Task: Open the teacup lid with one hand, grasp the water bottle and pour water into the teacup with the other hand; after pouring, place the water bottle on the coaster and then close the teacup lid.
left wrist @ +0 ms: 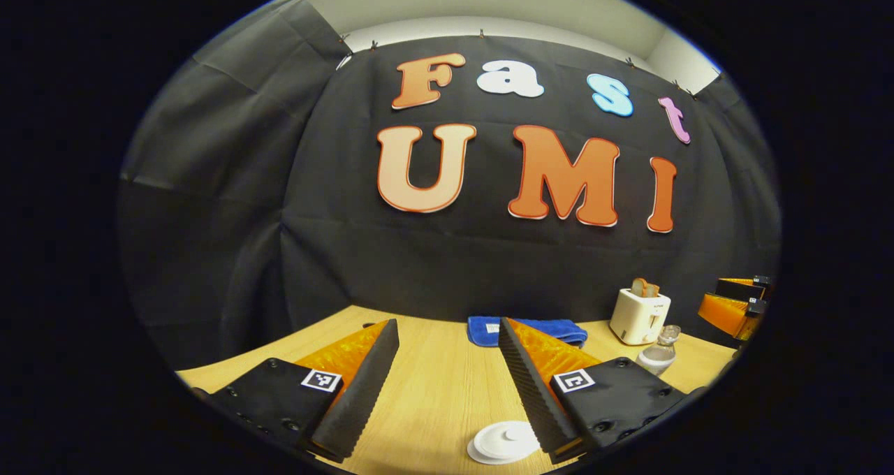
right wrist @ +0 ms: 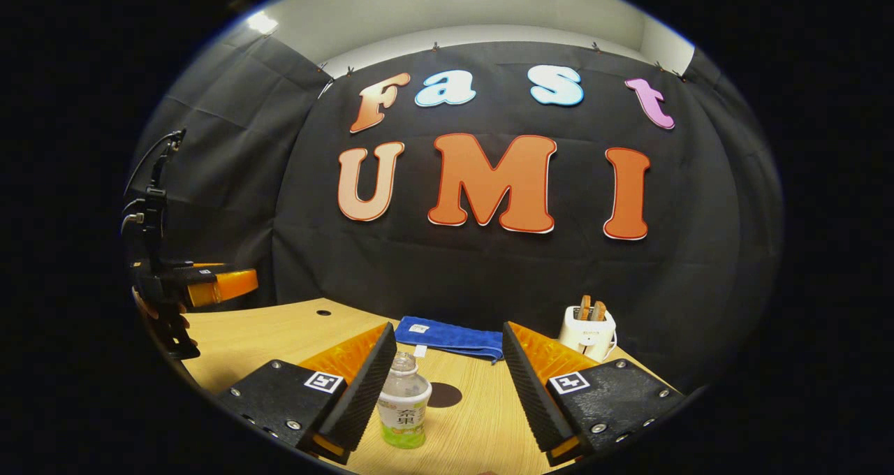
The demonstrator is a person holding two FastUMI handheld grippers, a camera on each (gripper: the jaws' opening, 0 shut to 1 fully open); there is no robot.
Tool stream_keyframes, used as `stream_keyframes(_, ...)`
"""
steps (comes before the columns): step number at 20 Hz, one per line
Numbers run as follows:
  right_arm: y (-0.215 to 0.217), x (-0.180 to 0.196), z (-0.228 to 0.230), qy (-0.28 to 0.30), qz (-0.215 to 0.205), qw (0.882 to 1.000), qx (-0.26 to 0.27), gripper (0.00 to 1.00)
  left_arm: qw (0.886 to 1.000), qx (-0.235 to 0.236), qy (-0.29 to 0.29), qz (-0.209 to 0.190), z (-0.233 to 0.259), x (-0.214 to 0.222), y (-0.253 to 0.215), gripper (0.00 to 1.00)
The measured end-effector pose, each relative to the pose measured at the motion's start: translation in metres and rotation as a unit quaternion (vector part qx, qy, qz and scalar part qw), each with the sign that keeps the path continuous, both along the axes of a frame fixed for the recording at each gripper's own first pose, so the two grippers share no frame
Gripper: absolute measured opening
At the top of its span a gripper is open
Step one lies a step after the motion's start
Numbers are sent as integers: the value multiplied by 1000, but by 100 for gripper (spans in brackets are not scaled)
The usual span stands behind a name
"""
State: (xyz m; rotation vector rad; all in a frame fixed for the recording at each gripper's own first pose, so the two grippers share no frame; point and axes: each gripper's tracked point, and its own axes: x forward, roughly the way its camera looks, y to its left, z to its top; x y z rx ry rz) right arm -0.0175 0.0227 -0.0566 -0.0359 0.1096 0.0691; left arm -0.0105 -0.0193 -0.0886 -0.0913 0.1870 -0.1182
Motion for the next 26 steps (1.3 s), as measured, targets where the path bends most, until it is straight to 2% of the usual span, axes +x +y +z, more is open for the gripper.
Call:
stream_keyframes(7,12,-6,-26,27,18,999,0,92,998,11,41,-45,-44,-16,-27,95)
stream_keyframes(14,14,-12,-48,48,26,998,10,92,990,56,75,-105,-91,-33,-63,92)
stream_keyframes(15,13,-13,-52,51,26,998,12,92,989,65,80,-109,-98,-34,-69,85)
stream_keyframes(19,14,-14,-66,67,30,997,14,92,983,70,118,-125,-127,-35,-78,83)
stream_keyframes(22,16,-15,-73,74,32,997,12,92,981,73,132,-125,-141,-37,-80,75)
stream_keyframes(25,16,-15,-78,80,34,996,15,92,977,88,145,-129,-149,-41,-80,72)
stream_keyframes(26,16,-15,-80,82,35,996,14,92,977,89,147,-129,-153,-40,-81,64)
